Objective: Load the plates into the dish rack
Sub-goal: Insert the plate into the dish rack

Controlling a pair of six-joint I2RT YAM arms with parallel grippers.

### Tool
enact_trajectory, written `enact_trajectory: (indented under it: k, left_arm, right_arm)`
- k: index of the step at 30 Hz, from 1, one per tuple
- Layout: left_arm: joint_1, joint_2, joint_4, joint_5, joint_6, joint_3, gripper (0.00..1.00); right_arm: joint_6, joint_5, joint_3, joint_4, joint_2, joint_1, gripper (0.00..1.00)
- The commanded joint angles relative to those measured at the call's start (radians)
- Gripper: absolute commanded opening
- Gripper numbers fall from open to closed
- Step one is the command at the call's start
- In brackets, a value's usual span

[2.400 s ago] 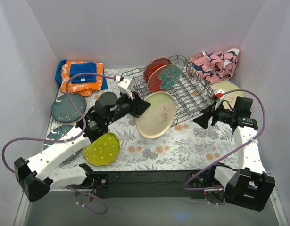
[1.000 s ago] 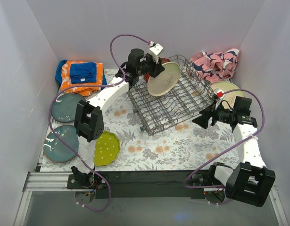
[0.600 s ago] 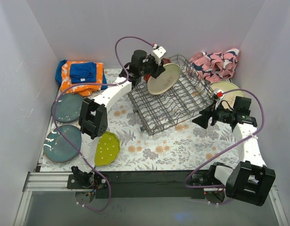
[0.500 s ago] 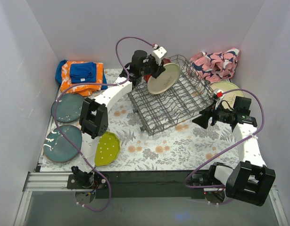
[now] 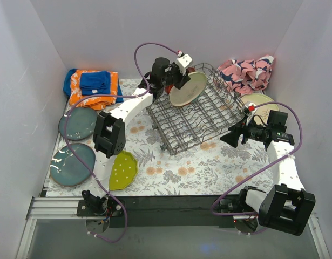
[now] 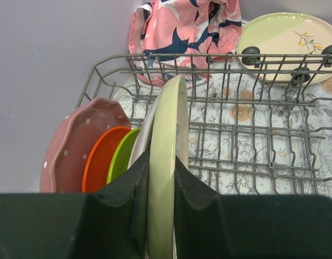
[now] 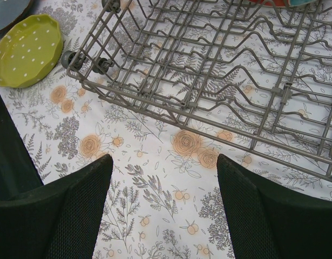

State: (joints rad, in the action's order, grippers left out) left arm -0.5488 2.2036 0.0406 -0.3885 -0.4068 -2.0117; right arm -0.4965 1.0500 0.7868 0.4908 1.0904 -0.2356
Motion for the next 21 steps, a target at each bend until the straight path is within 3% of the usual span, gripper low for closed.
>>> enact_trajectory:
  k: [1, 20, 21]
  left_arm:
    - [0.000, -0.025, -0.122, -0.024, 0.013, -0.059, 0.00]
    - [-0.025, 0.013, -0.134, -0.018, 0.019, -0.010, 0.00]
    - [-0.025, 0.013, -0.134, -0.016, 0.019, -0.009, 0.04]
  right_arm:
    - [0.003, 0.018, -0.003, -0.018, 0.003, -0.007, 0.83]
    - [-0.002, 0.021, 0.000, -0.015, 0.005, -0.005, 0.83]
    - [-0.002, 0.021, 0.000, -0.015, 0.002, -0.005, 0.83]
